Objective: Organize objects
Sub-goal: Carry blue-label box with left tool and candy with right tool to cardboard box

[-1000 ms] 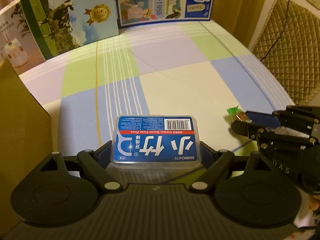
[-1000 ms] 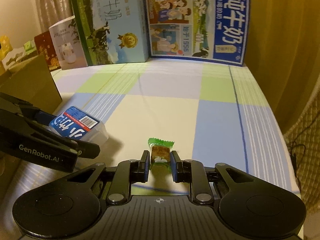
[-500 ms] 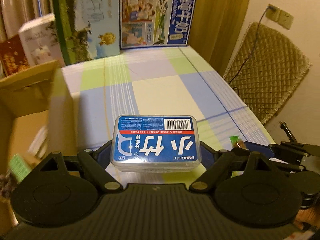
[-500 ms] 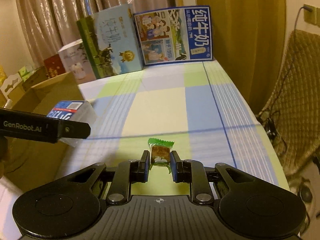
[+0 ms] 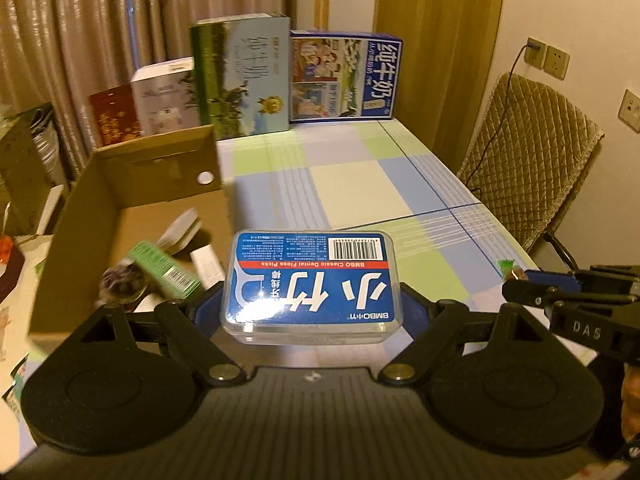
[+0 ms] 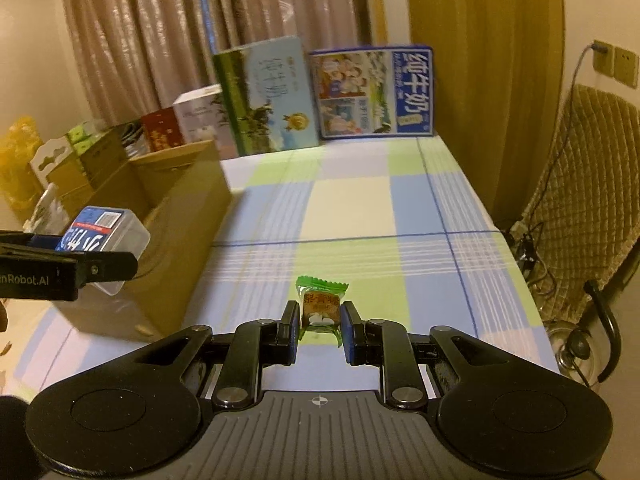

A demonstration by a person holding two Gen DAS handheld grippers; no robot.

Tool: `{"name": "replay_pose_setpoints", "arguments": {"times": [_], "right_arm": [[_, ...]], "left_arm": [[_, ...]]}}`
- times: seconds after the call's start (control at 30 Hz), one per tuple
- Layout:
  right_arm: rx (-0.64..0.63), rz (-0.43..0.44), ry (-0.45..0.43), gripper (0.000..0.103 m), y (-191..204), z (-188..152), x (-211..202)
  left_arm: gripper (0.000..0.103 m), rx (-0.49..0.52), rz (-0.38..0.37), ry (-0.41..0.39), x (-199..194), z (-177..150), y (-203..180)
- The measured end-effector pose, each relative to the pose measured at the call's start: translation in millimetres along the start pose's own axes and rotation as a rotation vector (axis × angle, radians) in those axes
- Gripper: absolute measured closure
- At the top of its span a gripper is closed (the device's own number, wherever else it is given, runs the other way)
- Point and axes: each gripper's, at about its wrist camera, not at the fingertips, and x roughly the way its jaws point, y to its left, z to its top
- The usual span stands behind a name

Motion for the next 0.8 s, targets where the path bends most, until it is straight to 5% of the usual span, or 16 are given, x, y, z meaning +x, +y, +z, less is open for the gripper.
{"name": "replay_pose_setpoints", "arguments": {"times": [0.8], "right_arm": [[-0.143,0.166,-0.004,0.085,101,-8,-15]], "left_arm": [[0.019,-0.070,0.116,0.002,-74,-50,62]]}}
